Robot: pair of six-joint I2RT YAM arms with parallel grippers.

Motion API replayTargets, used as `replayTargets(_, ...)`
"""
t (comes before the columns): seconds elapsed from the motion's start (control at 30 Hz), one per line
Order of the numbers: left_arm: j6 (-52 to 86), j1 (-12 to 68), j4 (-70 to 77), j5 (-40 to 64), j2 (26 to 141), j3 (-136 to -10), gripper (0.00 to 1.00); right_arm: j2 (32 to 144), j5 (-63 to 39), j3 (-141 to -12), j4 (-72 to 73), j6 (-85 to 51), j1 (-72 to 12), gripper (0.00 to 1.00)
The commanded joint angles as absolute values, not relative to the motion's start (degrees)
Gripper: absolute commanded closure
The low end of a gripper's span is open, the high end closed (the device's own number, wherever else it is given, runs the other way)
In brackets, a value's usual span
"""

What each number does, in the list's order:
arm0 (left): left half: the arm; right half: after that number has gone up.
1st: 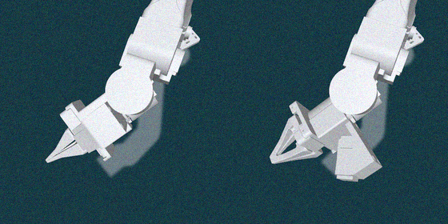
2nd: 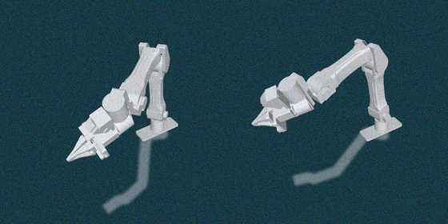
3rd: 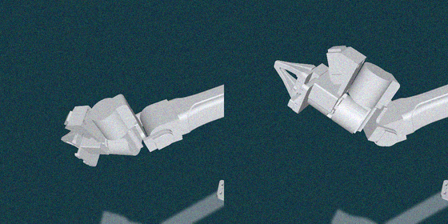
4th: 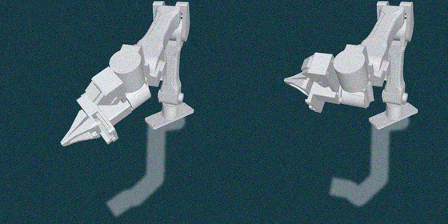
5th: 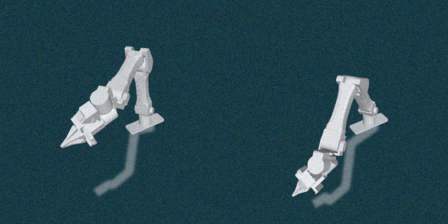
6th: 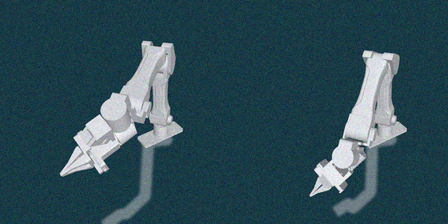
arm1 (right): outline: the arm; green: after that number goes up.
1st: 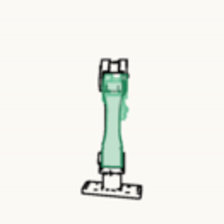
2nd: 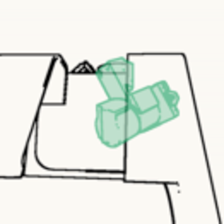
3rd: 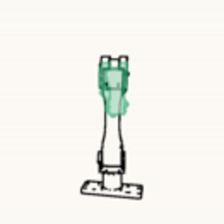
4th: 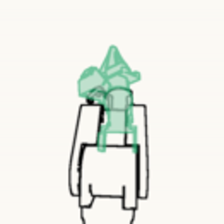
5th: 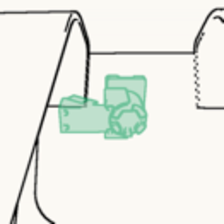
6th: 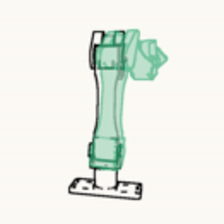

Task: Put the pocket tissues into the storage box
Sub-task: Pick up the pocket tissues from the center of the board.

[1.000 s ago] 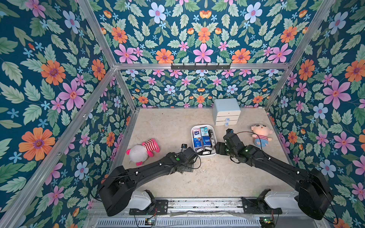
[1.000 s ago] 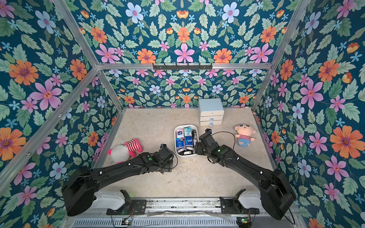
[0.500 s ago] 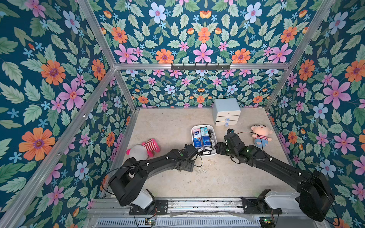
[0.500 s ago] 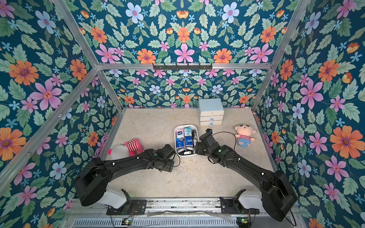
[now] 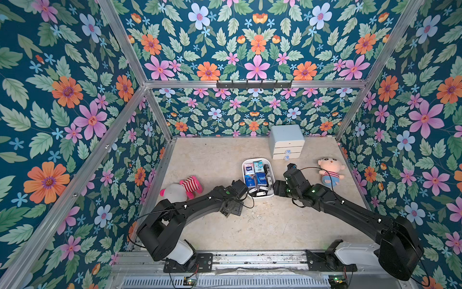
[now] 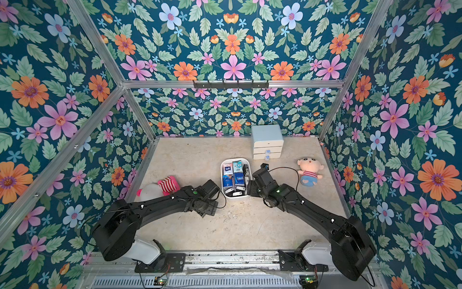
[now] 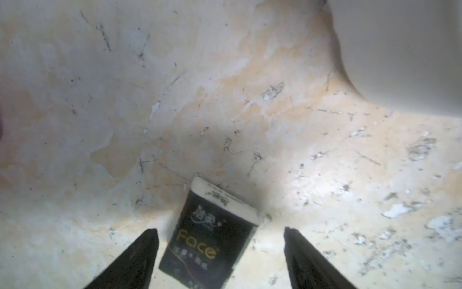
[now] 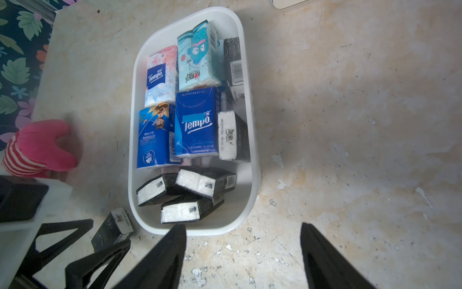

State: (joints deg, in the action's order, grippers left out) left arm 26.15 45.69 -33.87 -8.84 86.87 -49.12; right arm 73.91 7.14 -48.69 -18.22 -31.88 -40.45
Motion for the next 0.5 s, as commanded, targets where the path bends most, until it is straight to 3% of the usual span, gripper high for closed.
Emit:
replayTargets(0.0,22.2,44.8,-32.8,-6.9,88.0,-49.1,0.16,73.9,7.7,-48.8,-18.4,-32.5,-40.5,0.23)
replayTargets(0.17,21.4,44.5,-32.3,-6.4,90.1,-48.5,0.22,73.4,8.7,-48.7,-19.0,-32.4,-40.4,0.23)
replayTargets(0.37,23.6,44.4,-30.9,-4.2,89.9,-48.1,0.49,73.2,9.2,-48.7,-19.3,-32.0,-40.5,0.23)
replayTargets(0.47,26.4,44.4,-31.3,-4.1,88.6,-48.9,0.55,73.3,9.6,-48.9,-19.7,-31.6,-40.3,0.23)
